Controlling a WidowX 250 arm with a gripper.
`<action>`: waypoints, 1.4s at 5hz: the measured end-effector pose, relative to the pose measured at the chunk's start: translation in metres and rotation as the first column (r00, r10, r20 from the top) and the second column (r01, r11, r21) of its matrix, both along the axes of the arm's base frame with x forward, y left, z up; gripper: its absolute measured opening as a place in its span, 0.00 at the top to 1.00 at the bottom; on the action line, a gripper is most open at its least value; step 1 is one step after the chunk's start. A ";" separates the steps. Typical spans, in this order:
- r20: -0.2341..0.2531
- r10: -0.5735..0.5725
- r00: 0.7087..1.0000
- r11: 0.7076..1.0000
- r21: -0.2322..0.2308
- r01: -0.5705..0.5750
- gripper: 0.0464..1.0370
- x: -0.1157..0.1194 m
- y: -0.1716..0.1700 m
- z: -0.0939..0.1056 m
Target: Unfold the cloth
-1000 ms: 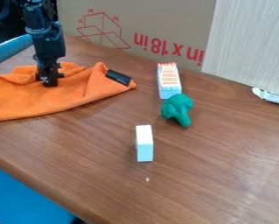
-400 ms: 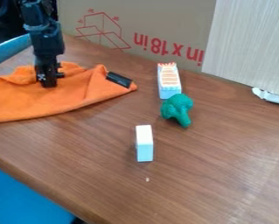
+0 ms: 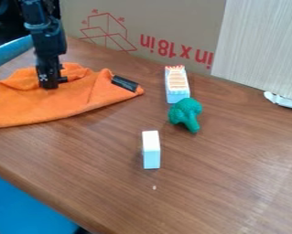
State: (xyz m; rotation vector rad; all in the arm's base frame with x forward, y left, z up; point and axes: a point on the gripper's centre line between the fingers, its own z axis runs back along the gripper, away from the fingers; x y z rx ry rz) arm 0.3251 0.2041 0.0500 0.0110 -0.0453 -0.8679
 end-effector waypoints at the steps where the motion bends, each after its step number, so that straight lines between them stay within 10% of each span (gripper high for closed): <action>1: 0.004 0.002 1.000 1.000 -0.003 -0.002 0.80 0.001 0.002 0.002; 4: 0.009 -0.011 1.000 0.996 -0.083 0.012 0.99 -0.006 -0.001 0.011; 7: 0.077 -0.069 0.995 0.996 -0.043 0.072 0.99 -0.045 -0.026 0.053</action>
